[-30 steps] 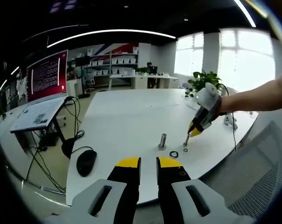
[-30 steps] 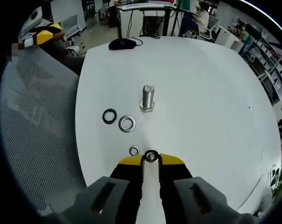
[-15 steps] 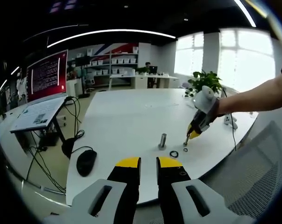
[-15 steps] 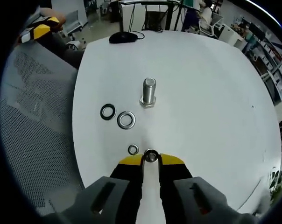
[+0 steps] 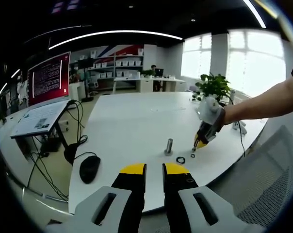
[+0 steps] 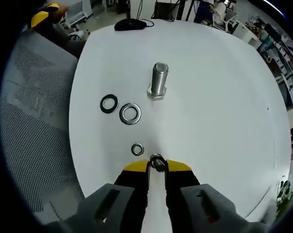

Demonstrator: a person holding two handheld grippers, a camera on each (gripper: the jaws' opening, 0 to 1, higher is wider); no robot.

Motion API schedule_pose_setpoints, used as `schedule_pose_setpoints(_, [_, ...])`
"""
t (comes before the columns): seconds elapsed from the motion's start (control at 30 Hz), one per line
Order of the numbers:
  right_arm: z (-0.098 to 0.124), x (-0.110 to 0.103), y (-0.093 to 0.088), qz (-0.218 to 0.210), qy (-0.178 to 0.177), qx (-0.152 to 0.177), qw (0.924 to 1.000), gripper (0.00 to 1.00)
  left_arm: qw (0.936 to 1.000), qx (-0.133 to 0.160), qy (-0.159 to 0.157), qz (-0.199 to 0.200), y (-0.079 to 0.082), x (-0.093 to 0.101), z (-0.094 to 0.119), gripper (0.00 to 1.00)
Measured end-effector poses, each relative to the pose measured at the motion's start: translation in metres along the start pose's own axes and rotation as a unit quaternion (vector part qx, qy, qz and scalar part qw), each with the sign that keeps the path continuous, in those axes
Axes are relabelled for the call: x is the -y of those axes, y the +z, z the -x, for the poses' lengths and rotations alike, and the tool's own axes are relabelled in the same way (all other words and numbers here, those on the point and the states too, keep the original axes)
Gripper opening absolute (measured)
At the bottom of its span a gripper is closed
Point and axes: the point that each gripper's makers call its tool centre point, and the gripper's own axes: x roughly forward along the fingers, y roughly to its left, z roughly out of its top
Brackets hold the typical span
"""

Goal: Place the washer onto the threaded stud by aligning its center hole with the stud, sliding it down to the base, and recovering from edge contact or off-axis alignment until the washer reaches the visible bottom stop.

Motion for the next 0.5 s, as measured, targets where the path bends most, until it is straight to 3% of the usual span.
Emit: schedule_pose_setpoints(0.5, [-0.009, -0.001, -0.011, 0.001, 0.001, -0.011, 0.9999, 0.14, 1.0000, 0.000, 0.000, 0.000, 0.000, 0.000, 0.000, 0.11])
